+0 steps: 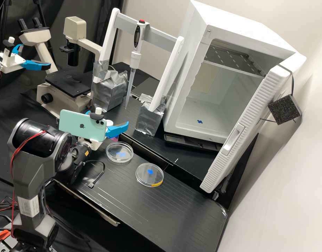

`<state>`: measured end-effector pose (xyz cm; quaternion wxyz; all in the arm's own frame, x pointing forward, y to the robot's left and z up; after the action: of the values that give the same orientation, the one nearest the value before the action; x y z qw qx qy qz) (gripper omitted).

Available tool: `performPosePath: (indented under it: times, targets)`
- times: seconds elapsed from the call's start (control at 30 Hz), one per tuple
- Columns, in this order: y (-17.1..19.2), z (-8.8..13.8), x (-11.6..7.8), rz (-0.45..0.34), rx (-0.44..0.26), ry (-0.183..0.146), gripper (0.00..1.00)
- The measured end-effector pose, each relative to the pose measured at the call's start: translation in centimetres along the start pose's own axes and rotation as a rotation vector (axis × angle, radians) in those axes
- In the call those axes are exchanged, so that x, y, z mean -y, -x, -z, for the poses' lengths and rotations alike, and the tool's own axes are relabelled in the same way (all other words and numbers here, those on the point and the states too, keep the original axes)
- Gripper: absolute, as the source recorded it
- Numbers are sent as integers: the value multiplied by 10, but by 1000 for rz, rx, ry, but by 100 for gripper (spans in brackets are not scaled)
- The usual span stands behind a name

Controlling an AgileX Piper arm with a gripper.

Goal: Open the bottle

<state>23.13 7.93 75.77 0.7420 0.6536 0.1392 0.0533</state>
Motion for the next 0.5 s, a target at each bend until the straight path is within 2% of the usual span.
performPosePath:
  times: [0.5]
  targets:
    - [-6,-1,2,5,4,0,0]
